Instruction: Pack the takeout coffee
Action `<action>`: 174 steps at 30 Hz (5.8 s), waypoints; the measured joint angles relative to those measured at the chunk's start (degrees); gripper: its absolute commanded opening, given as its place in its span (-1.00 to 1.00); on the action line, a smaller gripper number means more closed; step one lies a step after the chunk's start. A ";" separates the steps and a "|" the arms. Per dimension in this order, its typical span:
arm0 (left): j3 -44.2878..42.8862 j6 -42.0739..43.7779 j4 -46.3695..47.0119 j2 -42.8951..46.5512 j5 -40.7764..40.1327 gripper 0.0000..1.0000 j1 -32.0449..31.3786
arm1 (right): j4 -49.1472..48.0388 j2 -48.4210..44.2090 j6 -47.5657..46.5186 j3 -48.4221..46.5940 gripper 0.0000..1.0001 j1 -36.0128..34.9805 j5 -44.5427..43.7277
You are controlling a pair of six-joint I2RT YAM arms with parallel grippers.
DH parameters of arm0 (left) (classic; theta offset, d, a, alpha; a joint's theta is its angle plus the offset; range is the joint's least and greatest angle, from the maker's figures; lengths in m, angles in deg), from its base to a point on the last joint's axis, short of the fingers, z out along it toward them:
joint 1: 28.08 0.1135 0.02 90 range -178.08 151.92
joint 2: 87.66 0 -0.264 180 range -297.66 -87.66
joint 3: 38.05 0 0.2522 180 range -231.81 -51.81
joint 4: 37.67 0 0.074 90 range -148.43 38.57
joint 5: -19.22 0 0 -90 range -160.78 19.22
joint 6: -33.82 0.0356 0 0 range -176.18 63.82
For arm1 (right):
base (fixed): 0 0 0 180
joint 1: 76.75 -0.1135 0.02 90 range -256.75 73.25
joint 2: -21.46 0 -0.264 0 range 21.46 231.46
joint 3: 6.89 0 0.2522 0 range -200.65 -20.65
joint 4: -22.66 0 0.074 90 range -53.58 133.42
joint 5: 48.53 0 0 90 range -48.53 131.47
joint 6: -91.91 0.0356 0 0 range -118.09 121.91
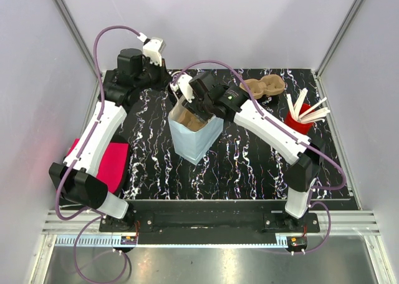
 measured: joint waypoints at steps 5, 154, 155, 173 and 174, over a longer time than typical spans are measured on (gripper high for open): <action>0.90 -0.72 0.66 0.31 0.57 -0.94 0.00 | 0.87 0.11 1.22 0.00 -0.18 0.68 2.27; 3.69 -2.78 3.41 1.81 8.22 -1.00 -2.75 | 19.89 -14.67 -18.32 -3.19 -0.77 2.95 11.21; 3.10 -2.80 2.99 1.64 8.31 -1.00 -2.84 | 19.82 -14.75 -18.34 -3.26 -0.81 2.95 11.17; -5.90 -0.09 -5.07 2.51 10.49 -1.00 -2.84 | 19.87 -15.41 -17.66 -13.35 -0.91 2.97 12.48; -5.70 0.26 -5.44 2.82 10.49 -0.99 -2.84 | 19.87 -15.56 -17.66 -13.14 -0.84 2.97 12.81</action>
